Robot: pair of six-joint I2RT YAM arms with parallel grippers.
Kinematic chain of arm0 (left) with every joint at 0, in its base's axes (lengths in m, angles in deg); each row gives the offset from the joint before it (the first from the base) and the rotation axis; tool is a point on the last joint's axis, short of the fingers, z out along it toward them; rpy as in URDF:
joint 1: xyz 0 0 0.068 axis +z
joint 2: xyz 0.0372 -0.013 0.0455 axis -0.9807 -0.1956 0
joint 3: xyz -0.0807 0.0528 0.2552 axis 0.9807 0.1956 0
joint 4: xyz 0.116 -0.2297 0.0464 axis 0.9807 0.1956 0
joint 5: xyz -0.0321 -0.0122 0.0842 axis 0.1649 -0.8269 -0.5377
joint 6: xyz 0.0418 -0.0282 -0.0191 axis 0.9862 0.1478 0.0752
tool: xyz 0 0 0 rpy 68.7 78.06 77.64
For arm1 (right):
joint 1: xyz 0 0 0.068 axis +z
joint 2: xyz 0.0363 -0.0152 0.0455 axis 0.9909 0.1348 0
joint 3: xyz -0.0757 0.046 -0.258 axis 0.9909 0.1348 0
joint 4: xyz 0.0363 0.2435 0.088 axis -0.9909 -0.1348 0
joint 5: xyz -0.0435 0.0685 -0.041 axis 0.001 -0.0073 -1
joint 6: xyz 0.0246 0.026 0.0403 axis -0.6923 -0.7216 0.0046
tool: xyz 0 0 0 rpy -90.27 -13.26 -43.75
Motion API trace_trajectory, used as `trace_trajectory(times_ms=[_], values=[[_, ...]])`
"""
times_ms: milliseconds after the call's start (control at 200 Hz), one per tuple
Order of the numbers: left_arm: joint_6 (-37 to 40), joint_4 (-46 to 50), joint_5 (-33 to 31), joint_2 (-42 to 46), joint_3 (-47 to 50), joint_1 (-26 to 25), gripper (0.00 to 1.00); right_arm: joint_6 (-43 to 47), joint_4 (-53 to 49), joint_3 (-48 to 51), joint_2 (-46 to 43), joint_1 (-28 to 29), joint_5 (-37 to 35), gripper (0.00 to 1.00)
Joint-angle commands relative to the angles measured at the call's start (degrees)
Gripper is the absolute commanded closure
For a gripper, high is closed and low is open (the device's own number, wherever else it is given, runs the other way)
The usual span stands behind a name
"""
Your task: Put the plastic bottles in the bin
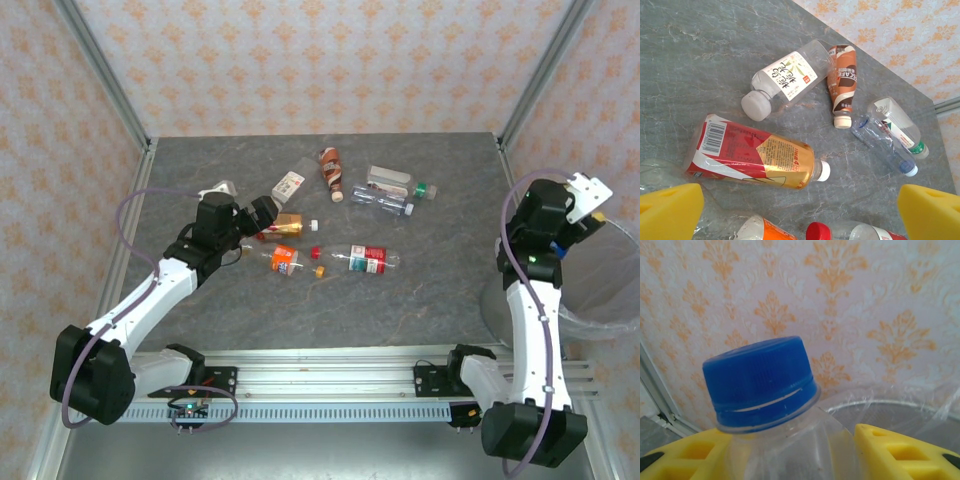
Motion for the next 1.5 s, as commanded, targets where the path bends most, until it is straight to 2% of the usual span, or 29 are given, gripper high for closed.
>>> trace_trajectory(times_ms=[0, 160, 430, 641, 811, 881, 941, 1111, 1251, 1496], values=[[-0.3, 0.9, 0.4, 0.5, -0.9, -0.5, 0.0, -4.3, -0.4, 2.2, 0.5, -0.3, 2.3, 0.49], [-0.3, 1.3, 0.0, 0.5, -1.1, -0.5, 0.0, -5.7, 2.1, 4.6, 2.1, -0.3, 10.2, 0.49], [-0.4, 2.0, -1.0, 0.6, -1.0, -0.5, 0.0, -7.7, 3.8, 5.1, 3.3, -0.4, 15.6, 0.48], [-0.2, 2.2, -1.0, 0.3, -1.1, -0.7, 0.0, -8.7, 3.7, 5.1, 2.3, -0.4, 13.1, 0.4], [-0.2, 2.1, -1.1, -0.1, -1.0, -0.6, 0.0, -10.2, 2.0, 4.5, 1.5, -0.4, 9.0, 0.21], [-0.3, 2.1, -1.0, -0.3, -1.1, -0.6, 0.0, -10.8, 1.4, 4.4, 1.0, -0.3, 7.3, 0.09], [-0.4, 2.0, -1.0, -0.4, -1.1, -0.6, 0.0, -11.0, 1.1, 4.3, 0.8, -0.3, 6.4, 0.05], [-0.4, 2.1, -1.2, -0.1, -1.1, -0.6, 0.0, -12.0, -2.3, 2.4, 0.7, -0.3, 2.7, 0.0], [-0.7, 2.7, -2.7, 0.2, -1.0, -0.6, 0.0, -12.8, -4.4, 0.9, -0.1, -0.4, 1.5, 0.01], [-2.8, 6.7, -7.9, -0.2, -1.2, -0.6, 0.0, -14.6, -10.6, -5.9, -1.4, 0.0, 7.6, 0.01]])
